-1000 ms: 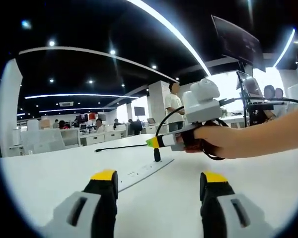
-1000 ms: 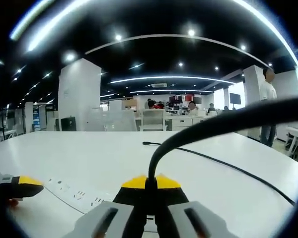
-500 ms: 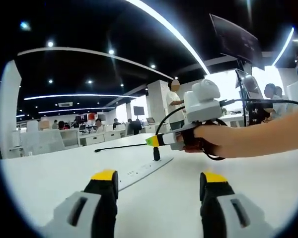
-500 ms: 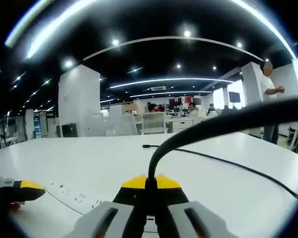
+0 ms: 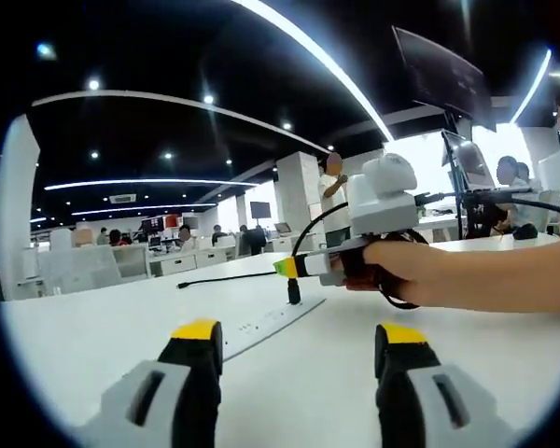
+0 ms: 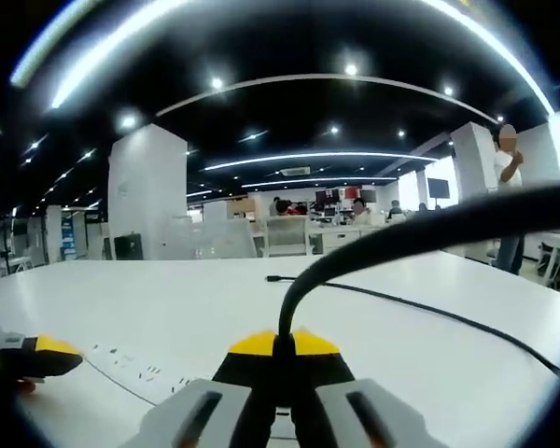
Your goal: Locate the USB plug end of the data cable currently connected to the USB port on the desk. Grip the plug, withdraw it from the port, and place it onto the desktop.
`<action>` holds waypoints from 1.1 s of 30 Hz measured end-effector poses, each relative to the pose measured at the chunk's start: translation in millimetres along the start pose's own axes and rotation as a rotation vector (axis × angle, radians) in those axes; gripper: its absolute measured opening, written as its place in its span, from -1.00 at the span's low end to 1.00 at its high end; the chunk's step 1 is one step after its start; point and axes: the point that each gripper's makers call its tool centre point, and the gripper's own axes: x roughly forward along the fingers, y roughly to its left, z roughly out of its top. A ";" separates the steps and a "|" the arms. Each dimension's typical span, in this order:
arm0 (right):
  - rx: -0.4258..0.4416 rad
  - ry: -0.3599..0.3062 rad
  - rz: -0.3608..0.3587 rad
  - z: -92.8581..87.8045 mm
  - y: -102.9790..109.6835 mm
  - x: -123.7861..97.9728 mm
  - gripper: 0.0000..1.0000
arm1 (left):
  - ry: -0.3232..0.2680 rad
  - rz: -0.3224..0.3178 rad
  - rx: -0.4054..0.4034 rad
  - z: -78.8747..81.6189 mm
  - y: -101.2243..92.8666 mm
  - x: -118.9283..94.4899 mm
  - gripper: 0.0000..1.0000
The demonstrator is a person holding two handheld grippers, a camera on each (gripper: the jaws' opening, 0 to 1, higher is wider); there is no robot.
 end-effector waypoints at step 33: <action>-0.041 0.058 -0.007 -2.5 4.6 -2.7 -0.91 | -0.002 -0.001 0.001 0.2 0.0 -1.0 0.32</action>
